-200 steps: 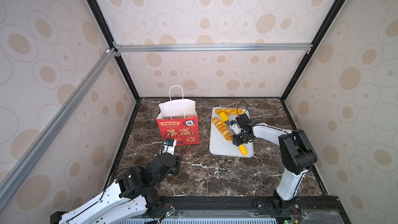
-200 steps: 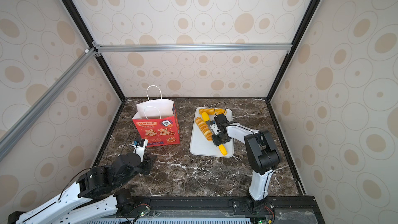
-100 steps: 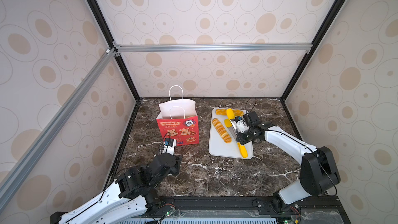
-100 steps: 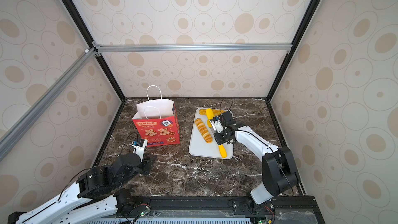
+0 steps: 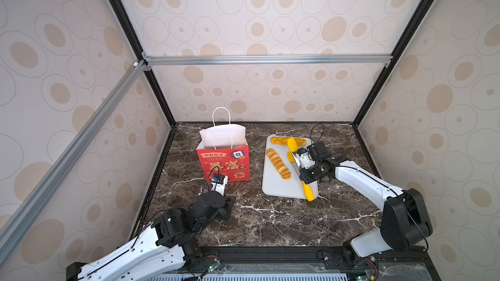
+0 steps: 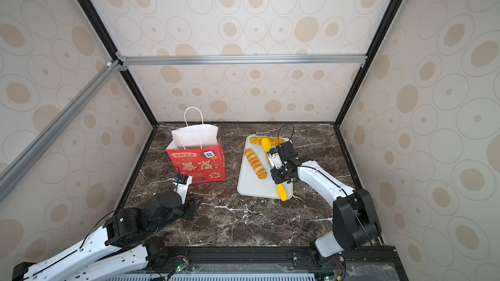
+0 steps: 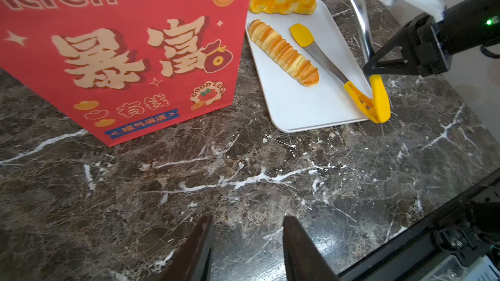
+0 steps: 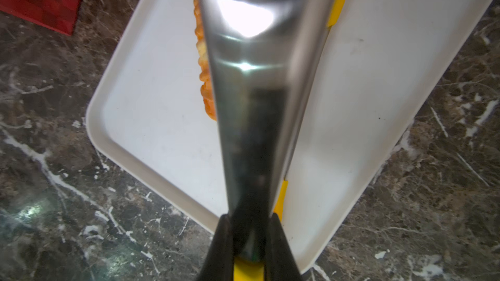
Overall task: Pack bread into a paper bag
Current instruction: Pick up the clamp from the plate, then adjust the clamp.
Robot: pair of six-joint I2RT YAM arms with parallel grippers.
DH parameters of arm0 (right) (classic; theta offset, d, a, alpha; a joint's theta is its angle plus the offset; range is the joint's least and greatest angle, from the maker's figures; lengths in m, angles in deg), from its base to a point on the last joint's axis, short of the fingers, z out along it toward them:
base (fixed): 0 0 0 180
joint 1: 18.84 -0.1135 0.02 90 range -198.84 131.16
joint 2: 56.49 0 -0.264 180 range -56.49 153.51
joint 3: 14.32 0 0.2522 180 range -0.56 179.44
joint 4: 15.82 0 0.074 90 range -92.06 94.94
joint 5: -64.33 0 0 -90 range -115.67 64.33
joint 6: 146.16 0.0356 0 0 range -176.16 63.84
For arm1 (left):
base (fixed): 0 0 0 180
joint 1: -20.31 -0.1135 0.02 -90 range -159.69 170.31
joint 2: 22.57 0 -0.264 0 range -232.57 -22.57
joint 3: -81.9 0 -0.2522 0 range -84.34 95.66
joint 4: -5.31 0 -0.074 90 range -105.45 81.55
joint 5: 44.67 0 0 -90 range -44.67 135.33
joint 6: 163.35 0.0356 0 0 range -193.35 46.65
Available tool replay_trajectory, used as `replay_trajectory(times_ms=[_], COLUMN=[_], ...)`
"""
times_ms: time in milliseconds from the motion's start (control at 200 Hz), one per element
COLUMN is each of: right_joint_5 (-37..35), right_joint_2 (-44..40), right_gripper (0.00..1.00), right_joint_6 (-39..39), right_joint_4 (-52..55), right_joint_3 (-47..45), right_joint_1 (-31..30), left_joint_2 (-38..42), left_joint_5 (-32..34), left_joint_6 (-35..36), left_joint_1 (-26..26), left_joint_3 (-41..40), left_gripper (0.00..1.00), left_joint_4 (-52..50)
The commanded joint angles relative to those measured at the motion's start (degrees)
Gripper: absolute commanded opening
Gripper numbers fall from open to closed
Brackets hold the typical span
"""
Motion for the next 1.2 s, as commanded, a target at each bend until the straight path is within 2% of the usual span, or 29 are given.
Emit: replay_trajectory(times_ms=[0, 75, 210, 305, 335, 391, 471, 576, 636, 686, 906, 976, 1032, 1062, 1087, 1162, 1192], right_joint_5=[11.0, 18.7, 36.0, 46.2, 47.5, 48.5, 48.4, 49.3, 49.5, 49.6, 49.5, 49.4, 49.0, 49.1, 49.2, 48.7, 48.4], right_joint_2=[-10.9, -18.4, -27.9, -33.0, -34.3, -36.8, -40.0, -42.3, -43.2, -44.1, -47.4, -48.4, -49.2, -49.6, -49.8, -50.7, -51.1], right_gripper=[0.0, 0.0, 0.0, 0.0, 0.0, 0.0, 0.0, 0.0, 0.0, 0.0, 0.0, 0.0, 0.0, 0.0, 0.0, 0.0, 0.0], right_joint_6=[3.7, 7.0, 14.2, 22.8, 24.7, 26.3, 25.4, 24.8, 25.0, 25.1, 24.2, 23.9, 23.6, 23.4, 23.3, 22.9, 22.7], right_joint_4=[-4.3, -8.0, -15.0, -25.4, -27.5, -28.7, -25.6, -22.3, -21.4, -20.7, -17.0, -16.1, -15.2, -14.6, -14.3, -13.0, -12.7], right_joint_3=[-1.9, -5.4, -10.9, -15.9, -16.8, -17.7, -17.3, -16.2, -15.8, -15.6, -14.7, -14.8, -15.0, -15.1, -15.3, -15.5, -15.5], right_joint_1=[-0.3, -0.3, -0.2, -0.3, -0.4, -0.8, -1.4, -1.7, -2.2, -2.6, -4.0, -4.5, -4.9, -5.1, -5.2, -5.4, -5.5], left_joint_2=[-2.1, -5.4, -10.0, -11.3, -11.8, -12.8, -14.6, -16.9, -18.3, -19.9, -25.1, -26.9, -28.2, -28.8, -29.1, -30.4, -31.1], left_joint_5=[-7.5, -9.6, -8.8, -7.8, -7.3, -6.5, -6.3, -3.5, -0.9, 1.1, 4.7, 4.0, 3.4, 2.0, 0.1, -4.5, -6.0], left_joint_6=[0.9, 2.0, 4.5, 5.9, 6.2, 6.9, 8.0, 9.1, 9.8, 10.6, 12.0, 12.5, 12.0, 12.0, 11.9, 11.6, 11.6], left_joint_1=[0.4, 0.3, 0.3, 0.3, 0.3, 0.3, 0.3, 0.3, 0.3, 0.3, 0.1, -0.6, -1.3, -1.8, -2.1, -3.0, -3.0], left_joint_3=[-1.0, 0.6, 5.7, 8.3, 9.2, 11.4, 14.1, 16.4, 17.5, 18.7, 24.8, 26.4, 27.6, 28.0, 28.1, 28.6, 29.0], left_gripper=[0.45, 0.45, 0.47, 0.64, 0.69, 0.7, 0.75, 0.77, 0.96, 0.98, 0.98, 0.96, 0.89, 0.77, 0.71, 0.67, 0.61], left_joint_4=[8.9, 11.8, 13.7, 15.6, 16.0, 16.1, 16.1, 16.5, 16.5, 16.1, 16.6, 17.4, 17.9, 18.7, 19.5, 21.2, 21.2])
